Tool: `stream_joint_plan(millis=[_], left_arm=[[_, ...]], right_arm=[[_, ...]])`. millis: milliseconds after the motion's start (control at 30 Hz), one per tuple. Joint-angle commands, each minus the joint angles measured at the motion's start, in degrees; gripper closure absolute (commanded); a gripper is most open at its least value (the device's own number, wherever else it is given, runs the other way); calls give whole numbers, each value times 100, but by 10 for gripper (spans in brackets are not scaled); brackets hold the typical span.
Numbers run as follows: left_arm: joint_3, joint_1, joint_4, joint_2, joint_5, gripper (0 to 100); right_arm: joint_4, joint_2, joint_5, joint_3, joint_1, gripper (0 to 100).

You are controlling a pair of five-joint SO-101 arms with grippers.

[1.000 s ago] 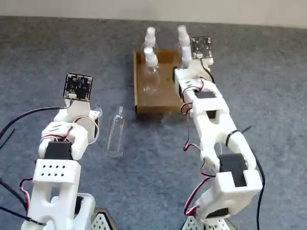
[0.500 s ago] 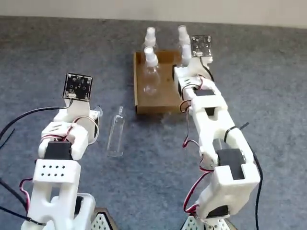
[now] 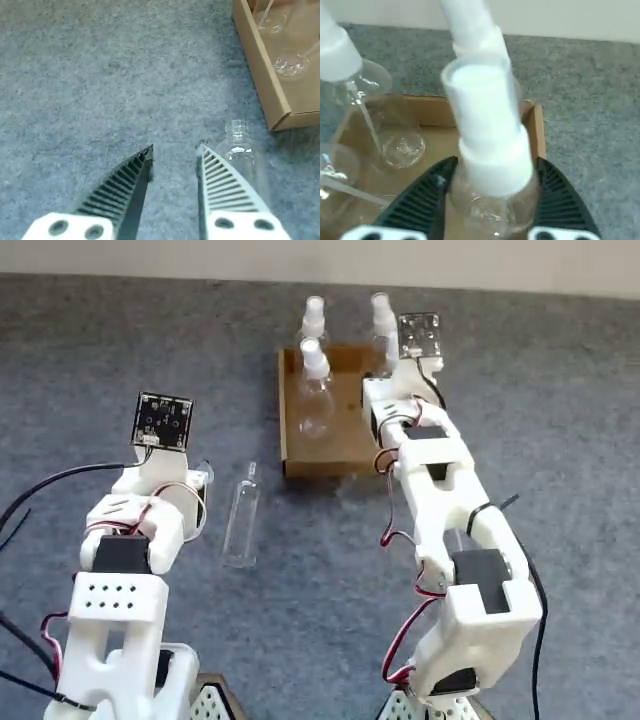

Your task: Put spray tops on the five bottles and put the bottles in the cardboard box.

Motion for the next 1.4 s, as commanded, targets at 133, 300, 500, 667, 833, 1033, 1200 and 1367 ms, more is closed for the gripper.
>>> stream_joint_plan(millis=[133,300,500,667,833,1033,1200,1367], left_arm=[[-22,-48,-149,-22,44,867],[-22,-57,-149,-22,44,867],[-22,-57,-141,-22,44,867],[-22,-57,-141,-22,44,867],[-22,-57,-132,-22,44,867],[-22,-57,-141,-13,44,867],[-13,-40,-141,4,53,869],[-66,-22,-141,-31,70,867]], right_arm=[[-48,-84,-44,-295,48,800],[-48,-110,-44,-295,48,796],[-40,-664,-53,-259,48,796],[620,-989,-53,-295,40,796],[725,-1385,-53,-259,40,796],[1464,-2105,-53,-286,40,796],[3073,-2844,-53,-286,-101,796],[4549,-3662,-53,-251,-637,796]])
